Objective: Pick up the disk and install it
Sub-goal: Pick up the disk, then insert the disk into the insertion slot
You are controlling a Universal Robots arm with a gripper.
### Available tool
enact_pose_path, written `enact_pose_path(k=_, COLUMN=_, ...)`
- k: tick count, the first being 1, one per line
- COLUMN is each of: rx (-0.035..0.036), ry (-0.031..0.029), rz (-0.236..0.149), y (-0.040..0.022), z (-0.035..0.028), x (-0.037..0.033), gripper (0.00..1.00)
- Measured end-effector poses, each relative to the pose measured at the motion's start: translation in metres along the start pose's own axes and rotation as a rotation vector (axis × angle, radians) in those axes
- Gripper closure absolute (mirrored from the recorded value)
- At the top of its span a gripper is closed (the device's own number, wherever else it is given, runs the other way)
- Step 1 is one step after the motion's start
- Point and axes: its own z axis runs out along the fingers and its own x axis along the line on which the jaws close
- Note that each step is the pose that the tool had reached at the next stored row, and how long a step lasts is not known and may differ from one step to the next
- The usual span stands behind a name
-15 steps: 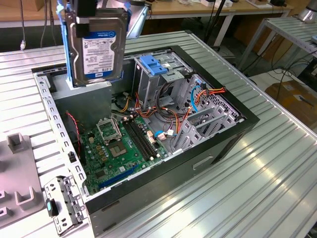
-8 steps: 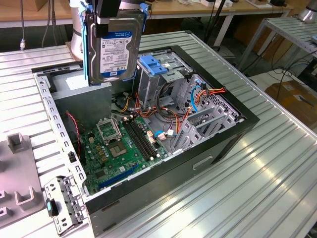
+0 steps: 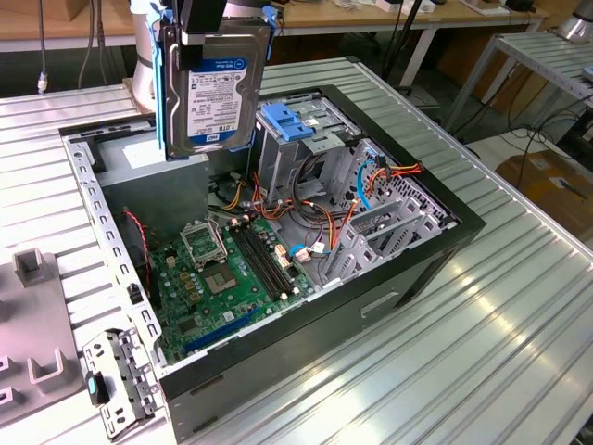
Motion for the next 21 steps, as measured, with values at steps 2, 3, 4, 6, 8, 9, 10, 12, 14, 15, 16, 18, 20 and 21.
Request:
enact_pose_path(k=2, rx=0.0, ry=0.0, rz=0.0, y=0.0, z=0.0, x=0.0002, gripper=0.63)
enact_pose_path(k=3, rx=0.0, ry=0.0, rz=0.0, y=0.0, z=0.0, x=0.0003, gripper=0.63)
enact_pose_path(k=4, rx=0.0, ry=0.0, rz=0.0, y=0.0, z=0.0, x=0.0004, gripper=0.63)
enact_pose_path(k=6, rx=0.0001, ry=-0.0001, rz=0.0, y=-0.0001, z=0.0, x=0.0008, gripper=0.63)
enact_pose_path(k=8, rx=0.0, ry=0.0, rz=0.0, y=-0.0002, z=0.0, x=0.0014, gripper=0.63)
enact_pose_path(k=9, rx=0.0, ry=0.0, rz=0.0, y=-0.0003, z=0.0, x=0.0018, gripper=0.63)
enact_pose_path(k=10, rx=0.0001, ry=-0.0001, rz=0.0, y=-0.0003, z=0.0, x=0.0023, gripper=0.63)
enact_pose_path(k=12, rx=0.0, ry=-0.0001, rz=0.0, y=-0.0005, z=0.0, x=0.0036, gripper=0.63)
enact_pose_path(k=14, rx=0.0, ry=-0.0001, rz=0.0, y=-0.0008, z=0.0, x=0.0055, gripper=0.63)
enact_pose_path(k=15, rx=0.0, ry=-0.0001, rz=0.0, y=-0.001, z=0.0, x=0.0074, gripper=0.63)
enact_pose_path(k=16, rx=0.0001, ry=-0.0001, rz=0.0, y=-0.0011, z=0.0, x=0.0084, gripper=0.63)
enact_pose_path(k=18, rx=0.0, ry=0.0, rz=0.0, y=-0.0014, z=0.0, x=0.011, gripper=0.63)
enact_pose_path(k=20, rx=0.0, ry=-0.0001, rz=0.0, y=-0.0017, z=0.0, x=0.0144, gripper=0.63)
enact_pose_path(k=21, rx=0.0, ry=0.0, rz=0.0, y=-0.0018, z=0.0, x=0.0162, gripper=0.63)
